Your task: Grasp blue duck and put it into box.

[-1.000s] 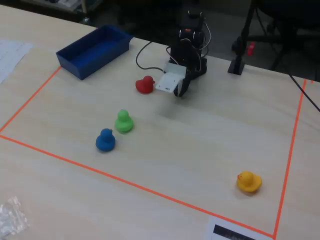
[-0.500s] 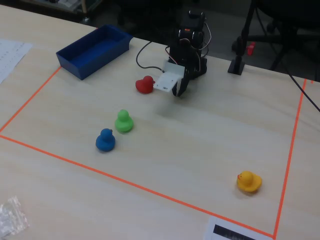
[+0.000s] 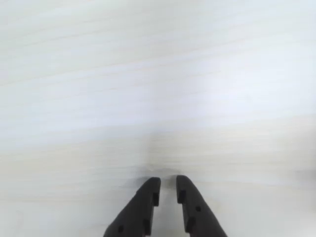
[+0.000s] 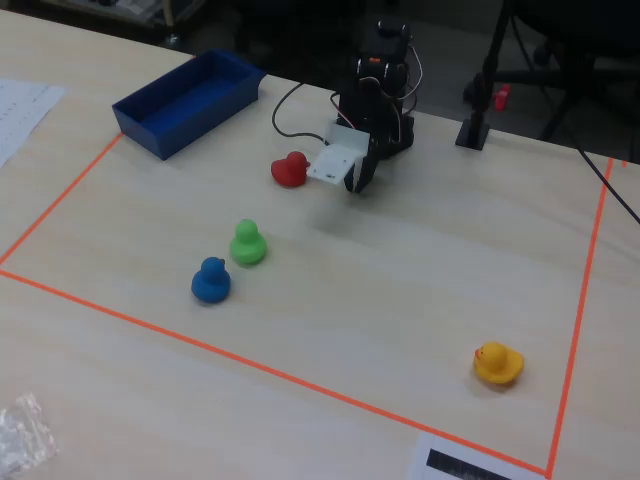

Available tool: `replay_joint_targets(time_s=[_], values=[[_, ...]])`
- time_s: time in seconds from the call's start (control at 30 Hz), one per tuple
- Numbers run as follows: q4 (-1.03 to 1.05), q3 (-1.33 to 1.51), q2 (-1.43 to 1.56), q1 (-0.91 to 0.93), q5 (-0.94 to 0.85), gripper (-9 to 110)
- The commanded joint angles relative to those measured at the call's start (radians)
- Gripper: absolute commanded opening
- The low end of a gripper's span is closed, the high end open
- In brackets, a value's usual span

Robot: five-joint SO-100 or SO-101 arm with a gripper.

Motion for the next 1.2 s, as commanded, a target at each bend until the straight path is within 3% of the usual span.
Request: replay_joint_targets(time_s=[0.0,0.2,0.33,0.47,0.57,0.77,1.17], values=[[0.023,-0.003,-0.003,0.005,0.014,1],[-0.018,-0.100,-0.051,0.072,0.011,2],[-0.020,-0.678,-0.419,0.229,-0.003,5],[-0.137,-1.272,-0.856,0.437,-0.038,17],[-0.252,-1.537,-1.080,0.518,-0.072,29],[-0.449,-1.710,-1.336,0.557,-0.091,36],[-0.741,-1.704,-1.792,0.511,-0.123,36]])
